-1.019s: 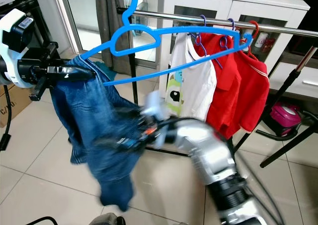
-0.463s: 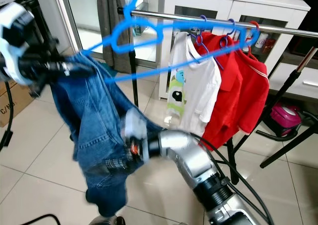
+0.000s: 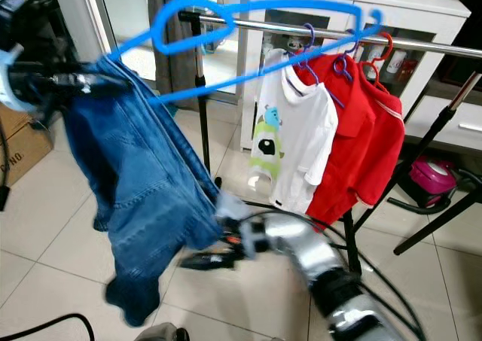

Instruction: Hang hanger

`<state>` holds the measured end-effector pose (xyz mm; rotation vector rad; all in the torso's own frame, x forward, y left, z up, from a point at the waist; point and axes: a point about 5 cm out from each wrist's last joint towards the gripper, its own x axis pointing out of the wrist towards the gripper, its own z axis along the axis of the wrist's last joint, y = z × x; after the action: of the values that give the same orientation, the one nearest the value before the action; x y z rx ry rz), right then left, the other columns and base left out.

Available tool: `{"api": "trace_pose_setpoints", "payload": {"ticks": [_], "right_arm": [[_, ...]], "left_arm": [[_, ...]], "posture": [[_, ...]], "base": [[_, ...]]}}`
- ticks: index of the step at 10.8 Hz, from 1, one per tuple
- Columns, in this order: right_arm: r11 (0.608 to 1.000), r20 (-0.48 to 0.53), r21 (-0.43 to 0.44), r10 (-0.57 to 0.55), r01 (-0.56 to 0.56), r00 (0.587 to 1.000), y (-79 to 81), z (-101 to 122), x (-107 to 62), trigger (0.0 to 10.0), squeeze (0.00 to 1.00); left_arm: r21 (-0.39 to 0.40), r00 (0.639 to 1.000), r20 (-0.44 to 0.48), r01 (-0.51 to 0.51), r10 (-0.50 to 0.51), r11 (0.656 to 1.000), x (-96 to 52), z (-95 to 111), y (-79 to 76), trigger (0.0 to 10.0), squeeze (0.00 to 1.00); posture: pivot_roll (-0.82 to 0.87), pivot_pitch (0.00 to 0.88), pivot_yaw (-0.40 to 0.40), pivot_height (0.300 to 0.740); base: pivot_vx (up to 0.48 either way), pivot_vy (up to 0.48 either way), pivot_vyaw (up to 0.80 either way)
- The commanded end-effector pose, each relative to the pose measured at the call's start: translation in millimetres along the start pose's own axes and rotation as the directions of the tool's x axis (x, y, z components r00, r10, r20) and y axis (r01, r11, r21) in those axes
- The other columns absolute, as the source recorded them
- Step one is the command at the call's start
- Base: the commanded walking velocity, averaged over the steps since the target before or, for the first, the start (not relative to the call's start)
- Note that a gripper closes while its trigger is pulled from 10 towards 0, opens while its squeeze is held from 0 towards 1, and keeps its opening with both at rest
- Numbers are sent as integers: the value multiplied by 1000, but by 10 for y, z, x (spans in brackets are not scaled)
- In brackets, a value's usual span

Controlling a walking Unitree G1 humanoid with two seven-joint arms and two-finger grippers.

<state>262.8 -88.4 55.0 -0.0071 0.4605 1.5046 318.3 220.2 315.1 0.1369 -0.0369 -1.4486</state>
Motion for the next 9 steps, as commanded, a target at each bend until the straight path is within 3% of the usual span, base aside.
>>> {"api": "trace_pose_setpoints", "payload": {"ticks": [1,4,5,6,9], "right_arm": [[999,-30,34,-36,37,999,-26,-141,-113,2745,0],[985,-66,86,-144,149,987,-106,-342,-393,3059,0],[980,-57,88,-172,177,983,-135,-344,-465,2471,0],[975,-43,88,-200,203,979,-168,-319,-528,275,0],[963,-26,88,-254,255,967,-255,-249,-711,0,0]], "left_arm": [[75,1000,11,-25,24,997,-92,182,-1,0,0],[68,998,-20,-66,67,996,-226,145,14,0,0],[64,997,-25,-71,73,995,-243,126,13,0,0],[61,997,-32,-75,77,995,-256,101,6,0,0],[40,994,-63,-90,92,995,-306,-10,-29,0,0]], "posture": [[42,3,3,740],[39,5,7,740],[38,7,6,740],[38,7,6,740],[36,5,7,740]], "base": [[0,0,0],[0,0,0],[0,0,0],[0,0,0],[0,0,0]]}}
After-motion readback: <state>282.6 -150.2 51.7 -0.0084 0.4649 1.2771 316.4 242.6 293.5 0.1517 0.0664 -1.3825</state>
